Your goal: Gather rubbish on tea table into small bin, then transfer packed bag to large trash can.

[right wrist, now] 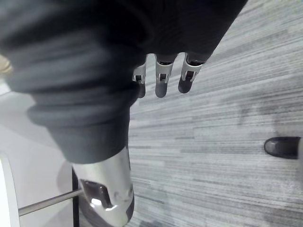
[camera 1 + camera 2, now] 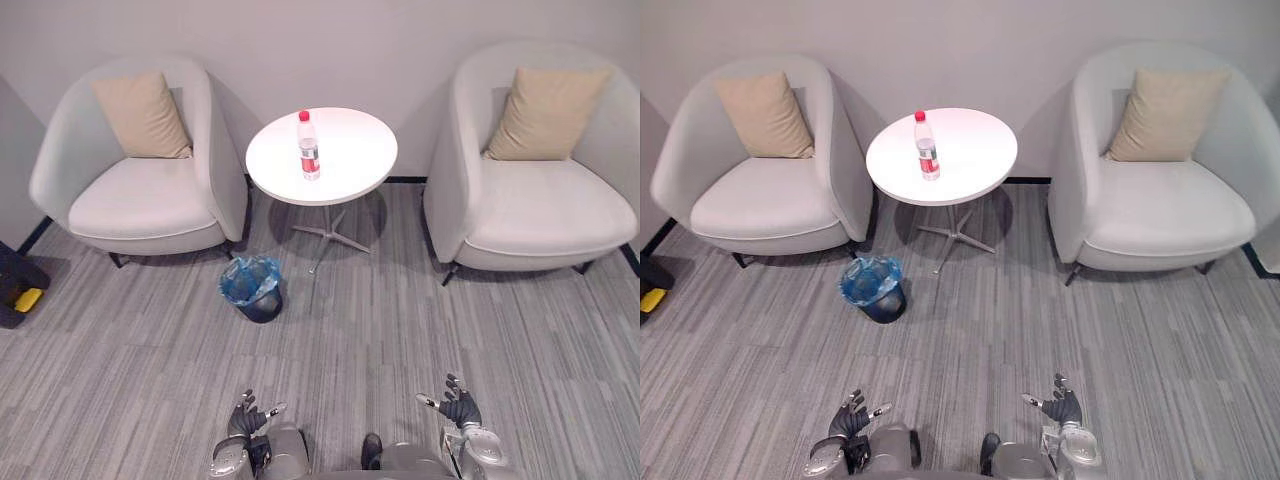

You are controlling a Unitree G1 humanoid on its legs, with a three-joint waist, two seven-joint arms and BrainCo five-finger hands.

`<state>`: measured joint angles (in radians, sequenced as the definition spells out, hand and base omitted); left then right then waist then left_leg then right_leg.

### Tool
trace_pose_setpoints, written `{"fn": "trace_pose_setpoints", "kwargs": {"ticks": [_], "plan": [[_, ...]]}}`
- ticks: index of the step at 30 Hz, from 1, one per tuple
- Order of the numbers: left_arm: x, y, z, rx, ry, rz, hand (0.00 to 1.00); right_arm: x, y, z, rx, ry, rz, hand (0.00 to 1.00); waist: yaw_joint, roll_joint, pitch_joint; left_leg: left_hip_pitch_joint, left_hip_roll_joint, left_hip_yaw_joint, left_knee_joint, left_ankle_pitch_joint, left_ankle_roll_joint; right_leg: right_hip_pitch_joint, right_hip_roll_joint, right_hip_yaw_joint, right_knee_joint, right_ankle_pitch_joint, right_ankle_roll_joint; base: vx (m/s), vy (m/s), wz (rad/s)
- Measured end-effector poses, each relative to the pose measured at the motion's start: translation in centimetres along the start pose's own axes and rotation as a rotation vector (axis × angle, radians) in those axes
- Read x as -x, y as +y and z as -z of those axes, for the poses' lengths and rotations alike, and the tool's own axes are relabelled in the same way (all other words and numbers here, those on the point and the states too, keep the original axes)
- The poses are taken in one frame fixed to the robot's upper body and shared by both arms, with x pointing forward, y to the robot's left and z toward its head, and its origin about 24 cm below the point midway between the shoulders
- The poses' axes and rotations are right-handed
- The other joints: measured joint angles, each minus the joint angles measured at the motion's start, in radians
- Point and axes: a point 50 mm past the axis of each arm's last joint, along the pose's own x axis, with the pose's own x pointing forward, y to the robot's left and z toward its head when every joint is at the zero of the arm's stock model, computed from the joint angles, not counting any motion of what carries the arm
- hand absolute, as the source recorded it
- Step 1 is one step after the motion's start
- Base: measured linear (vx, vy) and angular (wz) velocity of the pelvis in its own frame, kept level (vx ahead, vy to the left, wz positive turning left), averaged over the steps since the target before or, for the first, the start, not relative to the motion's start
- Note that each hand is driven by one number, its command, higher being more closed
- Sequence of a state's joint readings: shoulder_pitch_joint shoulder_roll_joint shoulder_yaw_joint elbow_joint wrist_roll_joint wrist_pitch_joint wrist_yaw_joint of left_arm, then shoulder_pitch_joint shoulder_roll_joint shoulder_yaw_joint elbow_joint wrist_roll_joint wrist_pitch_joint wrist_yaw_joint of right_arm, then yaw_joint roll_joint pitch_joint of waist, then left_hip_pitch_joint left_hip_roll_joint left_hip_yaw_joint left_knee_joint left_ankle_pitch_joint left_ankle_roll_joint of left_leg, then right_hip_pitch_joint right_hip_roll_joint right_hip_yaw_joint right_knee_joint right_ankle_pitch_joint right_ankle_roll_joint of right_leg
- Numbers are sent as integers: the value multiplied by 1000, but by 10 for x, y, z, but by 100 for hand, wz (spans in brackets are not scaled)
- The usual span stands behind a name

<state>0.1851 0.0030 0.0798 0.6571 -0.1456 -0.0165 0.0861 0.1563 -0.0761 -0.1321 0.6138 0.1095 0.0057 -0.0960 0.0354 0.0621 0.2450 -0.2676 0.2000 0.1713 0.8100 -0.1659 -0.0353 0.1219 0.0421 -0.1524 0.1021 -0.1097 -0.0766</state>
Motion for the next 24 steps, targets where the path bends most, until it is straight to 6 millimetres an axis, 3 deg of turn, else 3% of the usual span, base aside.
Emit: {"fn": "trace_pose_setpoints", "kwargs": {"ticks": [2, 4, 5, 6, 7, 9, 11, 13, 14, 15, 16, 17, 18, 21, 22, 23, 24], "plan": [[2, 1, 5, -1, 18, -4, 0, -1, -10, 4, -15, 21, 45, 0, 10, -3, -1, 20, -86, -3, -410, 27, -30, 49, -31, 8, -5, -32, 27, 436, 68, -5], [2, 3, 7, -2, 25, -7, 0, -2, -15, 6, -19, 38, 67, 0, 14, 1, -3, 32, -114, -6, -588, 54, -61, 87, -38, 24, -22, -62, 57, 408, 151, -21], [3, 3, 7, -2, 26, -8, 0, -2, -18, 8, -14, 44, 75, 0, 16, 5, -5, 36, -114, -5, -611, 64, -52, 99, -37, 32, -22, -75, 64, 493, 240, -35], [3, 5, 9, -6, 36, -12, 0, -2, -22, 11, -3, 61, 83, 0, 25, 3, -8, 49, -117, -6, -601, 138, -16, 122, -41, 51, -14, -109, 81, 433, 234, -40], [2, 8, 9, -14, 39, -18, 0, 1, -23, 18, -2, 82, 84, 0, 37, -17, -34, 55, -148, -4, -578, 193, 50, 130, -73, 75, 15, -159, 103, 442, 230, -35], [0, 12, 6, -32, 31, -24, 0, 2, -19, 26, 9, 111, 68, 0, 34, -69, -61, 54, -200, 22, -563, 137, 72, 99, -130, 95, 95, -199, 127, 468, 172, -19], [-2, 11, 6, -44, 40, -17, 0, 0, -18, 23, 36, 106, 59, 0, 34, -65, -65, 88, -225, 36, -585, 112, 92, 16, -154, 151, 290, -192, 141, 395, 177, -13], [-1, 10, 10, -61, 58, -9, 0, 2, -16, 30, 65, 132, 44, 0, 30, -65, -62, 185, -254, 37, -644, 82, 97, -105, -188, 158, 603, -132, 246, 445, 207, 1], [-1, 10, 10, -76, 57, -3, 0, 2, -15, 31, 68, 137, 30, 0, 29, -53, -55, 255, -261, 22, -664, 66, 107, -151, -197, 137, 734, -151, 224, 483, 200, 11], [-1, 11, 9, -83, 56, -2, 0, 2, -15, 31, 69, 138, 29, 0, 27, -50, -54, 280, -261, 17, -670, 62, 111, -168, -199, 122, 762, -168, 219, 391, 125, 27], [-1, 10, 9, -94, 53, 4, 0, 1, -13, 29, 72, 132, 24, 0, 10, -47, -54, 320, -261, 7, -680, 58, 115, -203, -202, 87, 768, -192, 191, 367, 68, 47], [-2, 13, 7, -104, 49, -1, 0, -1, -12, 25, 72, 121, 19, 0, -13, -46, -53, 350, -261, -11, -693, 57, 117, -249, -197, 52, 717, -209, 164, 356, 39, 50], [-2, 14, 7, -105, 48, -2, 0, -2, -11, 23, 72, 113, 18, 0, -20, -46, -53, 355, -260, -19, -693, 57, 117, -268, -193, 45, 690, -210, 162, 335, -11, 53], [-2, 13, 6, -103, 46, -2, 0, -4, -13, 20, 70, 106, 26, 0, -26, -36, -43, 397, -238, -64, -693, 48, 101, -335, -135, 90, 444, -186, 155, 377, -109, 50], [-2, 15, 6, -104, 45, -6, 0, -3, -12, 21, 67, 110, 24, 0, -25, -44, -43, 413, -235, -87, -698, 36, 84, -331, -117, 133, 319, -126, 150, 324, -168, 70], [-2, 19, 7, -100, 50, -19, 0, 0, -13, 28, 66, 131, 27, 0, -26, -68, -34, 437, -243, -110, -697, 12, 56, -313, -115, 159, 238, 42, 131, 334, -194, 71], [-3, 18, 9, -93, 58, -22, 0, 0, -15, 29, 68, 135, 31, 0, -26, -69, -30, 444, -239, -125, -697, 2, 48, -306, -116, 158, 246, 65, 106, 288, -232, 57]]}}
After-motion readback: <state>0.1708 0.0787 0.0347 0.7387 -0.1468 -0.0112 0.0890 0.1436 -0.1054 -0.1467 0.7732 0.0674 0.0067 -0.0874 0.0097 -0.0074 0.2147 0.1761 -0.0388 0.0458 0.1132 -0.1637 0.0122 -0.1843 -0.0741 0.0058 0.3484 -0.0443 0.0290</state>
